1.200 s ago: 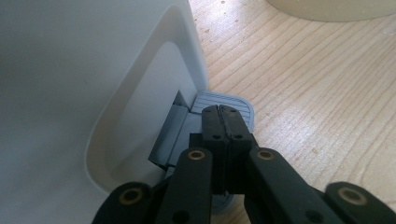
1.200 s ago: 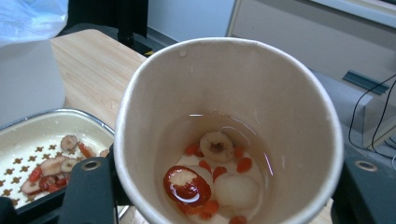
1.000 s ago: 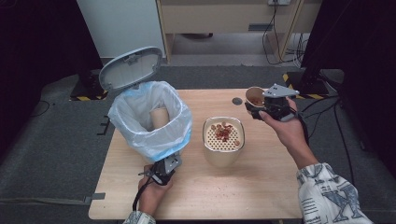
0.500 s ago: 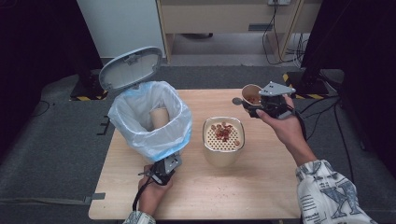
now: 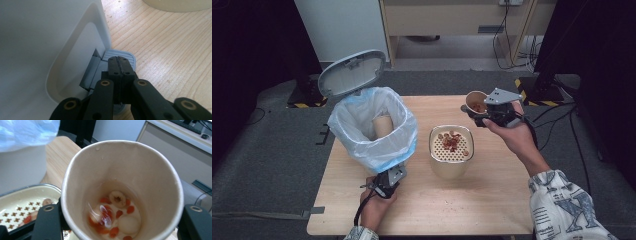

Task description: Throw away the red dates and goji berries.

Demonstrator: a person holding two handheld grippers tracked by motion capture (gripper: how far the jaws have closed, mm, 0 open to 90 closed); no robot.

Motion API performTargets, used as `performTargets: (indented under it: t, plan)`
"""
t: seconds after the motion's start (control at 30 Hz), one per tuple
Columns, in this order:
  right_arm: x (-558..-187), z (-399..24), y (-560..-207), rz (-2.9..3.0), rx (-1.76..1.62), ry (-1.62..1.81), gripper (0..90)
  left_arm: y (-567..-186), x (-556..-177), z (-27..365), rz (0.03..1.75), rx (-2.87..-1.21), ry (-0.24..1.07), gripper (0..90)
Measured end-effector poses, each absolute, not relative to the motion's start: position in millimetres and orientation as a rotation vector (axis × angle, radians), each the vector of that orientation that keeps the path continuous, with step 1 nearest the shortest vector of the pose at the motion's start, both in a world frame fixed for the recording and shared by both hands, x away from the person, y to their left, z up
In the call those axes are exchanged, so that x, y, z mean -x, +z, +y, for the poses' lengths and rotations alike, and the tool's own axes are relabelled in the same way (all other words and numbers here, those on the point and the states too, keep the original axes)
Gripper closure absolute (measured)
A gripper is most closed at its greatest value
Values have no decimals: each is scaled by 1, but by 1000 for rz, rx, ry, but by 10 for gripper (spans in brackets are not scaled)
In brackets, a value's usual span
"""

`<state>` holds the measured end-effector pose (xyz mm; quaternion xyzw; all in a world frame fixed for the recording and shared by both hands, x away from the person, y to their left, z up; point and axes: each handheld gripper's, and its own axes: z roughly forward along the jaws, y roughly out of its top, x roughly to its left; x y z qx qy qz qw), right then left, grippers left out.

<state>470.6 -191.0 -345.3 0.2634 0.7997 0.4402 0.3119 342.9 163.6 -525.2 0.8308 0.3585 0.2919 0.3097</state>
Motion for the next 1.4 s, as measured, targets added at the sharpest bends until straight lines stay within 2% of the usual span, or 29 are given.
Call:
performTargets:
  t: [1.4]
  plan:
    - [-454, -165, -332, 2074, -405, 980, 340, -526, -342, 162, 956, -2180, 777, 889]
